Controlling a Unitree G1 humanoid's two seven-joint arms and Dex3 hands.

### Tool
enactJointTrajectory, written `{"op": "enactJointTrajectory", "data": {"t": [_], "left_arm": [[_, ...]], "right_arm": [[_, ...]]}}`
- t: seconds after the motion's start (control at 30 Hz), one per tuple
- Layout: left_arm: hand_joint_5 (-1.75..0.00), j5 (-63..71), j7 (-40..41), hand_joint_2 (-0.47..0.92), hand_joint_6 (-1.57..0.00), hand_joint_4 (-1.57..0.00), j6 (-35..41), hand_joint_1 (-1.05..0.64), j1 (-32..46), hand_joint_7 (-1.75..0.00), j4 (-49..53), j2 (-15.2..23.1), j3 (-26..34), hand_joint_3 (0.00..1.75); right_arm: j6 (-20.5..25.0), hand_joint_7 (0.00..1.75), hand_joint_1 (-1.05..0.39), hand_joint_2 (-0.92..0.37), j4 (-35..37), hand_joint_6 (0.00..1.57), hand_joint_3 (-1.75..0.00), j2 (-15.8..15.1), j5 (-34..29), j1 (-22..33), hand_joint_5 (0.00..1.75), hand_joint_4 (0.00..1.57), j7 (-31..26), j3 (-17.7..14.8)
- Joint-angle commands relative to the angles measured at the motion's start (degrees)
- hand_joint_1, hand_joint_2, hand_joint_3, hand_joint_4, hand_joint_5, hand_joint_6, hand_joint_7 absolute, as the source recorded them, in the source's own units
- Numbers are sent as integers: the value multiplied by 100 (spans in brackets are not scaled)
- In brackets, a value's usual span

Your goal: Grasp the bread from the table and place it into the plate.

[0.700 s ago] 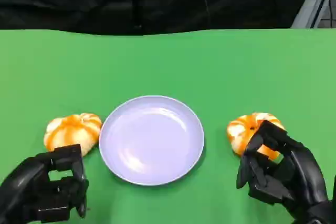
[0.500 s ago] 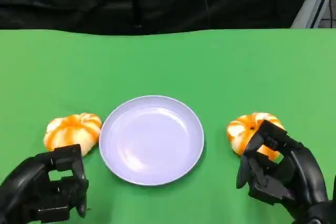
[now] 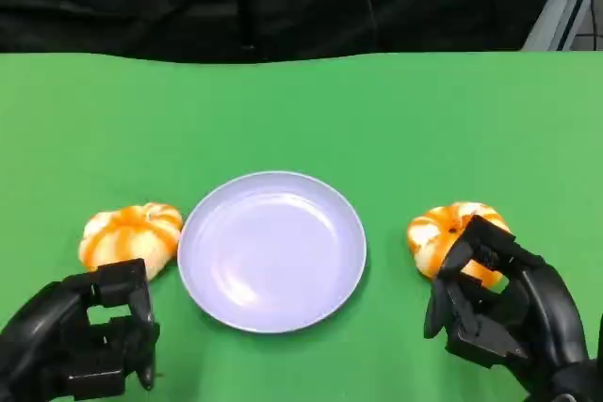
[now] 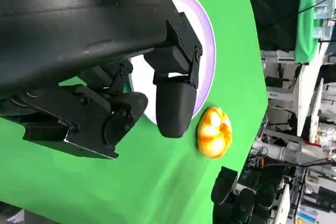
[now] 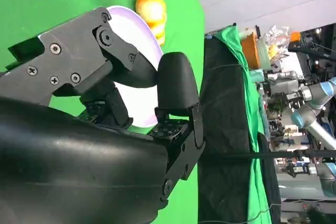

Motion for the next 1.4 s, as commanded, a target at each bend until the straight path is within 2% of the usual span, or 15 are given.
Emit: {"op": "enactJointTrajectory", "data": {"t": [0.03,0.07,0.1,0.17,0.2,0.27,0.37,0.57,0.83,1.03,1.27,1.4], "left_arm": [[-142,335,538,72,-61,-59,-561,5,78,-122,-96,-202,83,88],[-94,540,705,80,-61,-52,-795,-1,100,-71,-109,-236,59,63],[-69,691,820,86,-62,-50,-965,-5,114,-45,-109,-254,36,49],[-49,1090,1069,91,-64,-49,-1272,-8,134,-25,-143,-217,-20,38],[-37,1310,1207,91,-55,-38,-1427,-19,145,-14,-170,-195,-44,31],[-29,1869,1538,92,-48,-29,-1768,-29,158,-7,-215,-111,-91,26],[-21,2936,2160,92,-43,-21,-2082,-44,228,-3,-287,93,-184,24],[-11,4495,3157,92,-40,-12,-2370,-61,144,0,-192,424,-419,16],[-8,6183,4016,92,-42,-12,-2009,-74,-676,0,448,869,-1062,3],[-7,6690,4530,92,-43,-15,-1847,-79,-1464,0,1452,943,-1542,2],[-6,6631,4740,92,-43,-18,-1843,-78,-2216,0,2558,942,-1936,3],[-5,6570,4866,92,-43,-20,-1663,-78,-2628,0,3291,821,-2124,7]], "right_arm": [[0,173,-10,-57,-35,63,-117,-73,44,18,175,84,9,-32],[-7,173,-10,-57,-30,63,-117,-75,47,17,175,84,15,-35],[-12,173,-10,-57,-27,63,-117,-77,47,16,175,84,18,-36],[-25,173,-9,-57,-23,63,-117,-77,29,17,175,85,10,-31],[-30,173,-9,-57,-22,63,-117,-76,17,17,175,84,4,-27],[-45,173,-10,-57,-15,62,-117,-65,-4,10,175,84,-16,-23],[-50,174,-10,-57,-4,62,-117,-46,5,0,175,84,-30,-29],[-47,174,-10,-58,-16,62,-117,-74,-15,-7,175,84,-33,-30],[-48,174,-10,-57,11,62,-117,-74,-9,-16,175,85,-20,-46],[-44,173,-10,-58,51,62,-116,-60,11,-36,175,84,0,-54],[-102,174,-9,-58,57,62,-116,-31,-74,-45,175,84,-54,-12],[-33,174,-9,-58,16,62,-117,-28,-66,-46,175,84,-84,-5]]}}
